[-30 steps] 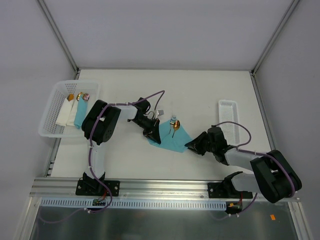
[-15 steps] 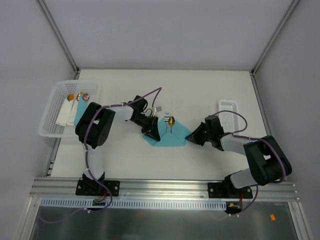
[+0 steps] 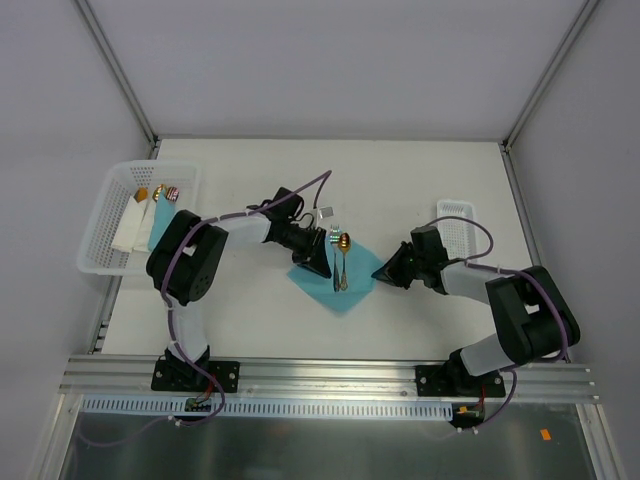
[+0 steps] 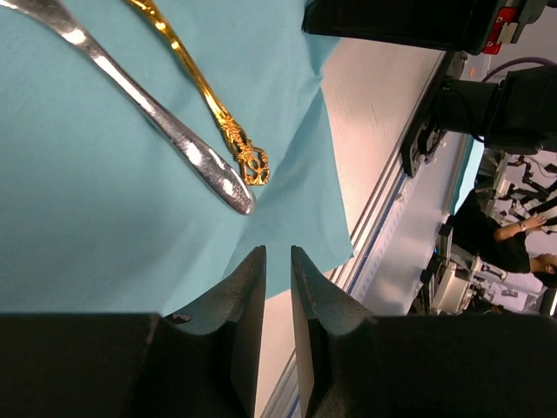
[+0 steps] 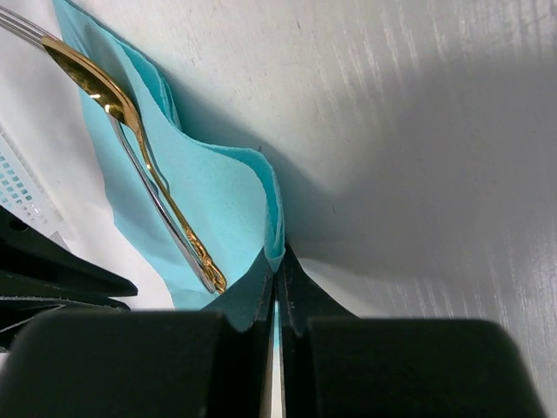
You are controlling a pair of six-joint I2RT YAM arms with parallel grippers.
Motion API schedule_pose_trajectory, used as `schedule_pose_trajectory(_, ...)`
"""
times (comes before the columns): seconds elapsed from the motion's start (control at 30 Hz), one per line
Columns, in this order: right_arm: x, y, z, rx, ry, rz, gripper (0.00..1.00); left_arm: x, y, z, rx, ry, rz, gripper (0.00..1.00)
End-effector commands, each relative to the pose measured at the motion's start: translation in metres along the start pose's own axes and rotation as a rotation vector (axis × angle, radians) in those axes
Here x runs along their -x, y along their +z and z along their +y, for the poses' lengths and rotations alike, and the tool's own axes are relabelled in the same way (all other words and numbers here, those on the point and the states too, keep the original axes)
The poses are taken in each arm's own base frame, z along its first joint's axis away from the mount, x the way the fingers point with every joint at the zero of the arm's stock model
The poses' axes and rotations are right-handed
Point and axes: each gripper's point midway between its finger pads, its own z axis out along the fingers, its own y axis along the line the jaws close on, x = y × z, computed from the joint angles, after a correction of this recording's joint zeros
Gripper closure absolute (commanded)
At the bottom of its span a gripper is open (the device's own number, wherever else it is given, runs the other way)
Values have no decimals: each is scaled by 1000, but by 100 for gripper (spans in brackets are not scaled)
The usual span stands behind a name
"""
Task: Place the utensils on the paper napkin and roll it up
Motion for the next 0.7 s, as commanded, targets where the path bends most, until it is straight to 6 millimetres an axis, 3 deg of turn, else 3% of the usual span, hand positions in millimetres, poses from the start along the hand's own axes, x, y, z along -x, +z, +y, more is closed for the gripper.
schedule_pose_trajectory(0.0,6,-1,7,5,-25,-1,100,15,-5,-14,-8,42,-65,82)
schedule_pose_trajectory(0.03,6,0,6,1,-25,1,100,21,-9,-13,-9,64,-98,83)
schedule_pose_trajectory(0.07,5,-1,5,-5,-24,5,100,14,-11,-9,-7,65,-102,82)
schedule_pose_trajectory(0.13,4,-1,3,-8,-23,6,100,14,-24,-19,-25,140,-131,79)
schedule_pose_trajectory(0.17,4,-2,3,-8,-25,6,100,6,-27,-17,-32,208,-124,77)
schedule_pose_trajectory(0.2,4,-2,3,-9,-26,6,100,5,-36,-29,-37,284,-144,70)
schedule_pose_trajectory(0.27,3,-1,1,-15,-25,11,100,-11,-43,-23,-3,448,-144,64)
schedule_pose_trajectory(0.3,2,-1,0,-19,-25,13,100,-12,-55,-36,6,547,-176,60)
schedule_pose_trajectory(0.37,1,-1,-1,-26,-25,21,100,-31,-61,-34,32,738,-149,56)
schedule_pose_trajectory(0.4,1,0,-1,-26,-25,23,100,-36,-70,-44,42,839,-164,55)
schedule_pose_trajectory(0.47,1,-1,-1,-28,-21,23,100,-52,-69,-36,95,1032,-103,55)
schedule_pose_trajectory(0.53,0,-1,-2,-35,-17,25,100,-77,-55,-40,110,1167,-6,57)
schedule_pose_trajectory(0.57,0,-1,-3,-36,-15,27,100,-87,-50,-28,160,1201,44,58)
schedule_pose_trajectory(0.67,0,-1,-5,-42,-10,23,100,-109,-26,-29,165,1306,137,58)
